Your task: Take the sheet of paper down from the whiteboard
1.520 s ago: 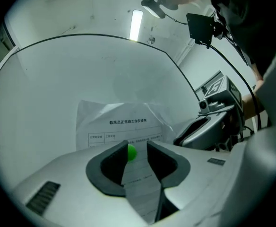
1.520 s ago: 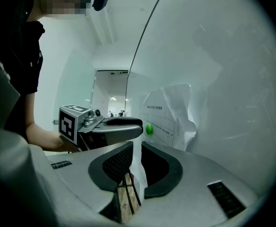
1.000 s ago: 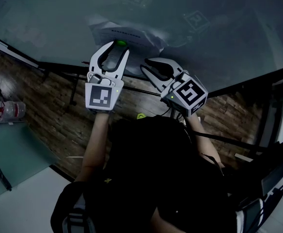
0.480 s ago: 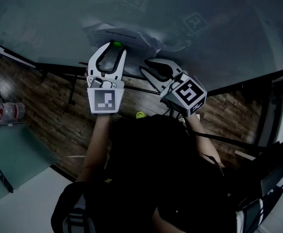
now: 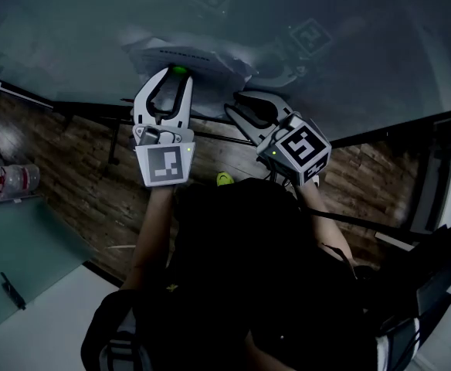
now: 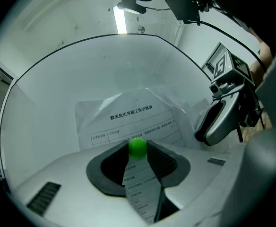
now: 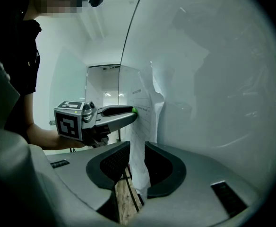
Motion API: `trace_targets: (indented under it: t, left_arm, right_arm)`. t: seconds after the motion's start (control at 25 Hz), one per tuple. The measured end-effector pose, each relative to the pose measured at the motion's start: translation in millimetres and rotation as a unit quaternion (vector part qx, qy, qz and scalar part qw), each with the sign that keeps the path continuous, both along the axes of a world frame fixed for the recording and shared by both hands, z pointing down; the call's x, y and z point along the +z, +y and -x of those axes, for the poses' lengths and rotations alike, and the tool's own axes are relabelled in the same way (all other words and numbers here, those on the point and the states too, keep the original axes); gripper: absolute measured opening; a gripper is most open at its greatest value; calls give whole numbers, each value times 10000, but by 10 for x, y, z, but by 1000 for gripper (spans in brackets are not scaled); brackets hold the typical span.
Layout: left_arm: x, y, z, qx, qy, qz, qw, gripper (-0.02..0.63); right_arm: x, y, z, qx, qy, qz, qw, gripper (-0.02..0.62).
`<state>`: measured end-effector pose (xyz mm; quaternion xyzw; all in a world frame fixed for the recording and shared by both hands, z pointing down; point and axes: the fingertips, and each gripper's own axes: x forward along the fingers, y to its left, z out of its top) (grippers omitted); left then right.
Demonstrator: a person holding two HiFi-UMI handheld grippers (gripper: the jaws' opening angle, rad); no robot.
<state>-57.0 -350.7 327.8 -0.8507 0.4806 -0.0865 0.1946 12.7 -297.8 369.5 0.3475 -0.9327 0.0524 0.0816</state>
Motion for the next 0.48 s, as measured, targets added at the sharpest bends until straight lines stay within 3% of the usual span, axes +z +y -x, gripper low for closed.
trace_targets:
  t: [0.48]
  left_arm:
    - [-4, 6, 9, -34, -66, 11, 10000, 135]
  right_arm:
    - [-73, -3, -182, 418, 42, -2, 9991, 130]
